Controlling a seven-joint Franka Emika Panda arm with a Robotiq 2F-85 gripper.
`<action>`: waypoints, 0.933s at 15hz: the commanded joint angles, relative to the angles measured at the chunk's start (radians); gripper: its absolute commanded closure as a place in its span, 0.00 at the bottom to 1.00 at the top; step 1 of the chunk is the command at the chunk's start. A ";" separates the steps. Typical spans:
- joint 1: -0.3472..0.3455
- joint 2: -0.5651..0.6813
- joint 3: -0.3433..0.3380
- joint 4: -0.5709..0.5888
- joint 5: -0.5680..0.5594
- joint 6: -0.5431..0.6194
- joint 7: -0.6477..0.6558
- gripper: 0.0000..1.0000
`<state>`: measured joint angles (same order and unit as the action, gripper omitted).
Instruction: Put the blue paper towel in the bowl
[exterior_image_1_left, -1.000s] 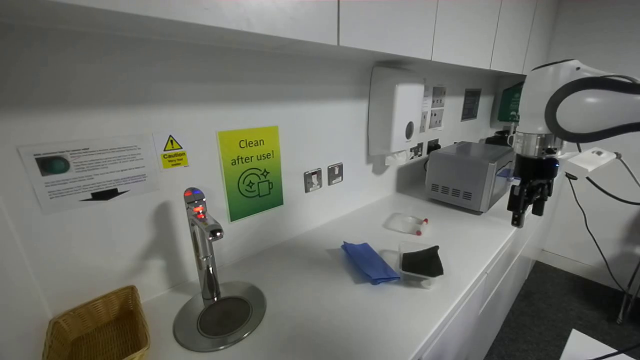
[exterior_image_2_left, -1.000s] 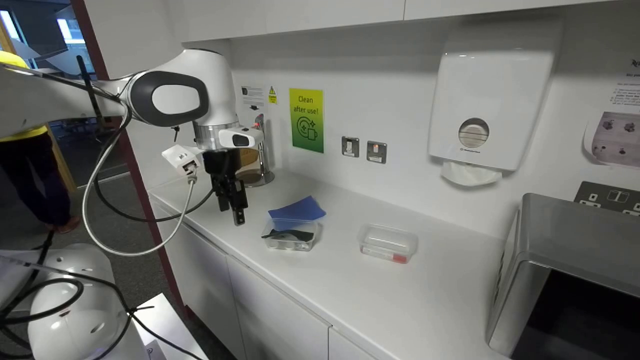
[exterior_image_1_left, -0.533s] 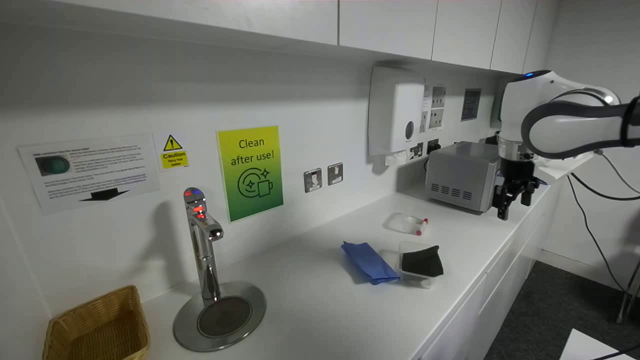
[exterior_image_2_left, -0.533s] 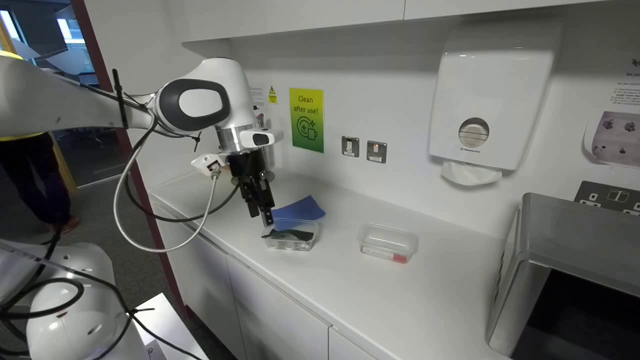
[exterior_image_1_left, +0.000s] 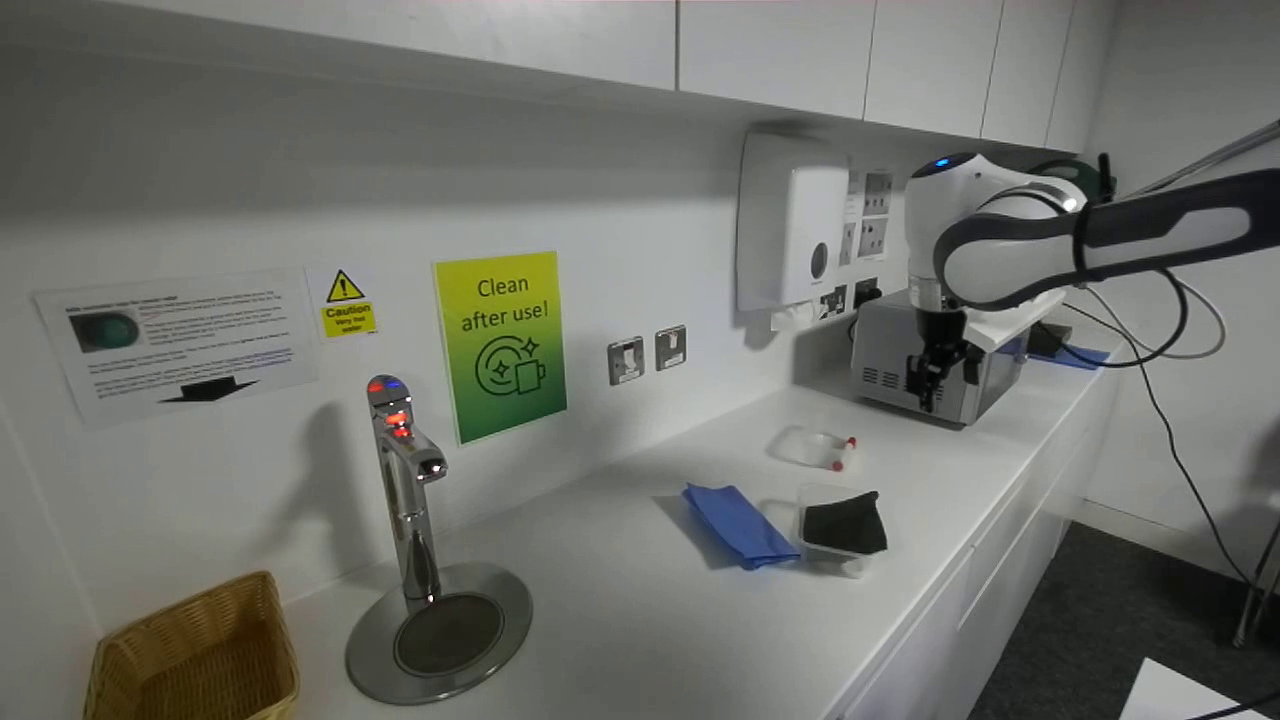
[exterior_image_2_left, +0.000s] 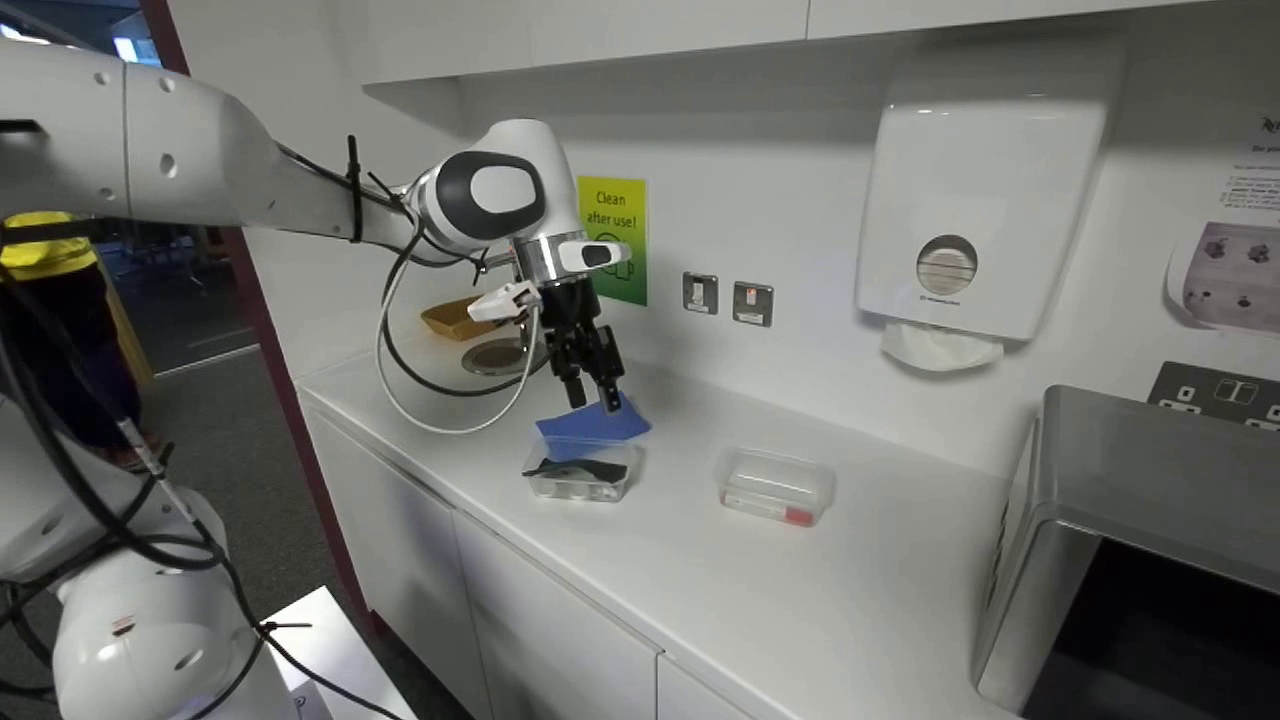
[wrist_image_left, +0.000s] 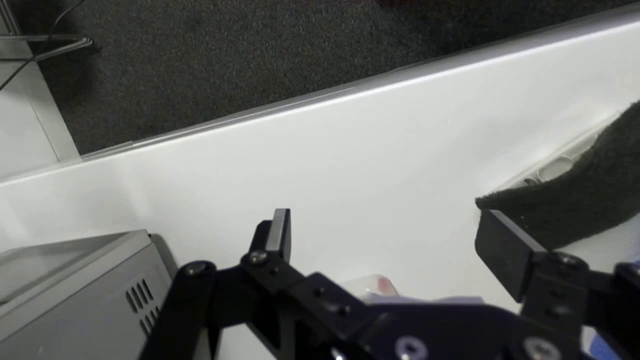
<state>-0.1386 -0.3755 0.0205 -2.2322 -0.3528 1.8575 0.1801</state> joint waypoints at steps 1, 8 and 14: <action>0.043 0.100 0.052 0.118 -0.052 -0.037 0.040 0.00; 0.100 0.145 0.066 0.110 -0.043 -0.013 0.045 0.00; 0.100 0.146 0.059 0.110 -0.042 -0.013 0.045 0.00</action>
<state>-0.0544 -0.2302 0.0937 -2.1247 -0.3923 1.8491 0.2229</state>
